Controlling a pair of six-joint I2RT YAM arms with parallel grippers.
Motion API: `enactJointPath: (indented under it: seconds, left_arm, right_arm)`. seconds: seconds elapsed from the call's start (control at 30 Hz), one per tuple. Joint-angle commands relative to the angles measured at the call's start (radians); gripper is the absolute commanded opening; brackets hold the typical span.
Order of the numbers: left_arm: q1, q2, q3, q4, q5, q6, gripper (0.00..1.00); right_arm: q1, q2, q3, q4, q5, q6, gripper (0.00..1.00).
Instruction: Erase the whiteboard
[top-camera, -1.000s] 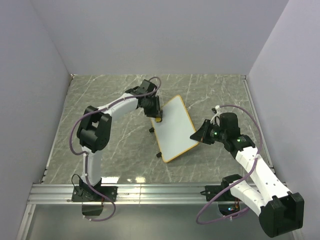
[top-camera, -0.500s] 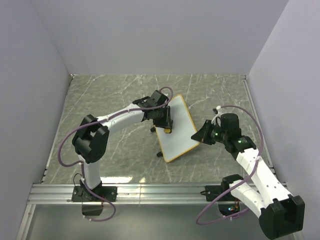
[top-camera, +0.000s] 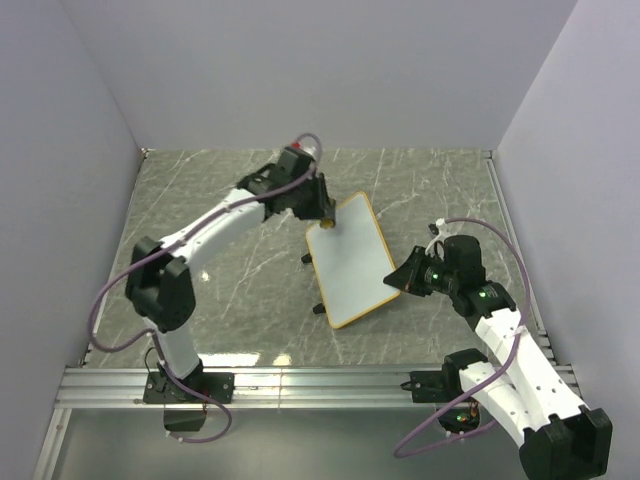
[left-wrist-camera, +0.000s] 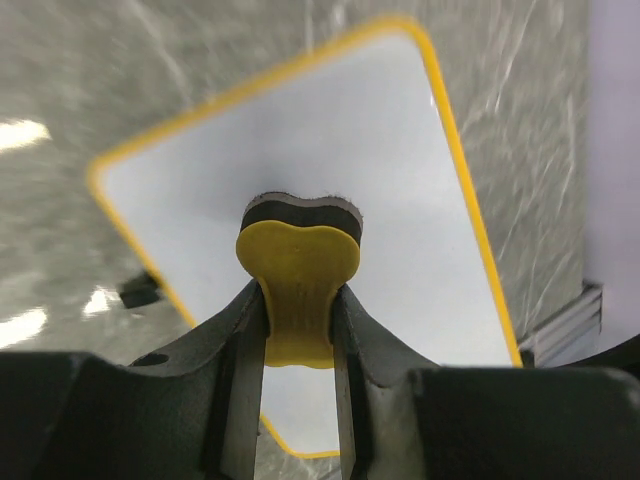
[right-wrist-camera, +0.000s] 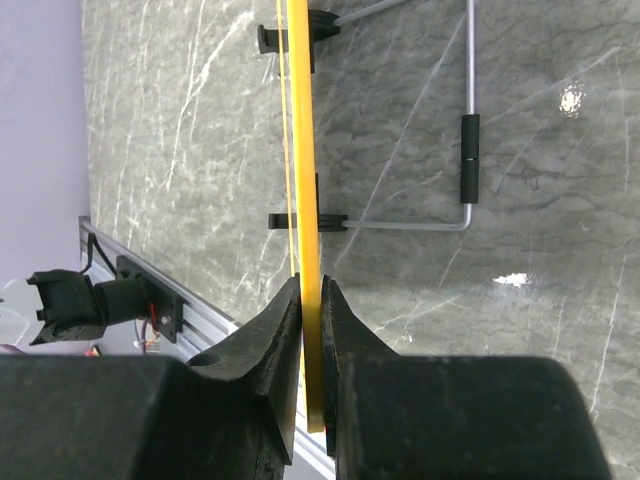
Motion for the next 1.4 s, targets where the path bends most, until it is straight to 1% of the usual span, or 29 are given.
enactJointPath:
  seconds: [0.0,0.07,0.1,0.2,0.3,0.33,0.37,0.4,0.43,0.47,0.5,0.53,0.57,0.63,0.67,0.73,0.8,0.83,0.87,0.9,0.93,0.97,1.03,1.07,1.27,1.37]
  left_arm:
    - [0.074,-0.124,0.030,-0.035,-0.057,0.024,0.00]
    - [0.102,-0.158,-0.041,-0.048,-0.088,0.030,0.00]
    - [0.133,-0.170,-0.071,-0.052,-0.094,0.035,0.00]
    - [0.176,-0.221,-0.227,-0.060,-0.151,0.048,0.00]
    - [0.197,-0.265,-0.315,-0.066,-0.212,0.061,0.00]
    - [0.199,-0.270,-0.367,-0.068,-0.226,0.062,0.00]
    - [0.200,-0.278,-0.390,-0.066,-0.243,0.062,0.00]
    - [0.202,-0.279,-0.432,-0.063,-0.251,0.062,0.00]
    - [0.203,-0.284,-0.452,-0.058,-0.254,0.062,0.00]
    - [0.203,-0.289,-0.470,-0.052,-0.255,0.064,0.00]
    - [0.203,-0.290,-0.498,-0.040,-0.259,0.059,0.00]
    - [0.203,-0.292,-0.509,-0.035,-0.259,0.058,0.00]
    - [0.203,-0.292,-0.518,-0.031,-0.256,0.058,0.01]
    - [0.203,-0.287,-0.542,-0.020,-0.254,0.056,0.05]
    - [0.205,-0.282,-0.559,-0.015,-0.254,0.055,0.08]
    - [0.203,-0.275,-0.575,-0.009,-0.254,0.052,0.10]
    - [0.203,-0.266,-0.598,-0.002,-0.251,0.050,0.17]
    - [0.203,-0.266,-0.602,0.003,-0.249,0.049,0.22]
    - [0.203,-0.264,-0.613,0.005,-0.249,0.047,0.31]
    - [0.203,-0.261,-0.616,0.008,-0.249,0.047,0.37]
    - [0.203,-0.262,-0.616,0.008,-0.249,0.047,0.44]
    - [0.203,-0.259,-0.619,0.006,-0.251,0.047,0.55]
    - [0.203,-0.262,-0.622,0.003,-0.255,0.048,0.62]
    - [0.203,-0.261,-0.627,0.003,-0.259,0.047,0.67]
    - [0.202,-0.270,-0.638,-0.009,-0.262,0.038,0.82]
    - [0.199,-0.282,-0.616,-0.025,-0.262,0.029,0.86]
  right_arm:
    - [0.003,-0.012,-0.021,-0.059,0.079,-0.023,0.00]
    - [0.001,-0.015,-0.024,-0.055,0.079,-0.021,0.00]
    - [0.001,-0.017,-0.024,-0.054,0.077,-0.020,0.00]
    - [0.001,-0.014,-0.021,-0.058,0.079,-0.018,0.00]
    - [0.001,-0.012,-0.021,-0.059,0.076,-0.014,0.00]
    - [0.003,-0.015,-0.021,-0.057,0.076,-0.012,0.00]
    - [0.001,-0.015,-0.024,-0.055,0.074,-0.011,0.02]
    - [0.001,-0.017,-0.024,-0.055,0.074,-0.009,0.08]
    - [0.003,-0.018,-0.025,-0.055,0.074,-0.008,0.25]
    - [0.001,-0.020,-0.025,-0.058,0.076,-0.008,0.35]
    - [0.001,-0.024,-0.024,-0.062,0.079,-0.008,0.44]
    - [0.001,-0.024,-0.022,-0.062,0.082,-0.006,0.55]
    - [0.001,-0.027,-0.016,-0.068,0.087,-0.005,0.60]
    - [0.003,-0.034,-0.008,-0.074,0.091,-0.006,0.69]
    - [0.003,-0.038,-0.005,-0.081,0.093,-0.008,0.71]
    - [0.001,-0.044,0.006,-0.095,0.097,-0.009,0.76]
    - [0.001,-0.055,0.022,-0.108,0.111,-0.011,0.81]
    - [0.000,-0.060,0.029,-0.124,0.119,-0.009,0.81]
    - [0.001,-0.073,0.036,-0.135,0.133,-0.011,0.82]
    - [0.001,-0.081,0.053,-0.152,0.139,-0.009,0.89]
    - [0.001,-0.089,0.062,-0.160,0.145,-0.008,0.92]
    - [0.000,-0.106,0.071,-0.167,0.149,-0.008,0.93]
    - [0.000,-0.119,0.100,-0.190,0.156,-0.006,0.93]
    - [0.000,-0.132,0.110,-0.197,0.156,-0.006,0.93]
    - [0.001,-0.168,0.160,-0.235,0.150,0.006,0.94]
    - [0.001,-0.182,0.176,-0.249,0.148,0.008,0.94]
